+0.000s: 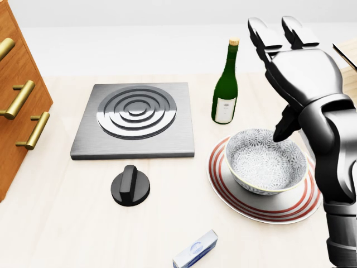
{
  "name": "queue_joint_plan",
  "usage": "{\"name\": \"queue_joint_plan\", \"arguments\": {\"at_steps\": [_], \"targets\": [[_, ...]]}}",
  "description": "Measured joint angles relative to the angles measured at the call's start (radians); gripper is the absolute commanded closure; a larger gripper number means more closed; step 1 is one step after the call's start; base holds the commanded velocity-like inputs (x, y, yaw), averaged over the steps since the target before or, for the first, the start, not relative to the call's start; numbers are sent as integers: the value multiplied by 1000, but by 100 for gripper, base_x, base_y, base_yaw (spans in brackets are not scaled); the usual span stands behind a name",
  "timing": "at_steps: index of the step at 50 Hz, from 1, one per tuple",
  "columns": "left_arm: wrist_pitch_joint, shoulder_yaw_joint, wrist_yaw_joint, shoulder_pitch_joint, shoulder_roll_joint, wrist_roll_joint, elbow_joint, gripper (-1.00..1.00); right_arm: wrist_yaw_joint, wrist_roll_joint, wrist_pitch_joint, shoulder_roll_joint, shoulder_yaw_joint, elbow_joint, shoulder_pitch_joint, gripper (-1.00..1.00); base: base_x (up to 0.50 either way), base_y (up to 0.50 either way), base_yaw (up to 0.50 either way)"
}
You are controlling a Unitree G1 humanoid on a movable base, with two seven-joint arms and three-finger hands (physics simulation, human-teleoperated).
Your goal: Pick up the akita bowl and put it on the plate.
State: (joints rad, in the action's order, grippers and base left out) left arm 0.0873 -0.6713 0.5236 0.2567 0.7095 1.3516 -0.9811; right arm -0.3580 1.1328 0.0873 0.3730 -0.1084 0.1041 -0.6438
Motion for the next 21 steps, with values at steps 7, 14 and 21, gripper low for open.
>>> {"name": "queue_joint_plan", "arguments": {"at_steps": [7, 14, 21], "targets": [[0, -2, 0, 1, 5, 10, -2, -100, -103, -36, -1, 37, -15, -36, -101, -100, 0, 0, 0], [0, -1, 0, 0, 6, 10, -2, -100, -176, -63, -10, 62, -22, -66, -179, -100, 0, 0, 0], [0, 0, 0, 1, 6, 12, -1, -100, -226, -85, -18, 87, -26, -76, -256, -100, 0, 0, 0]]}}
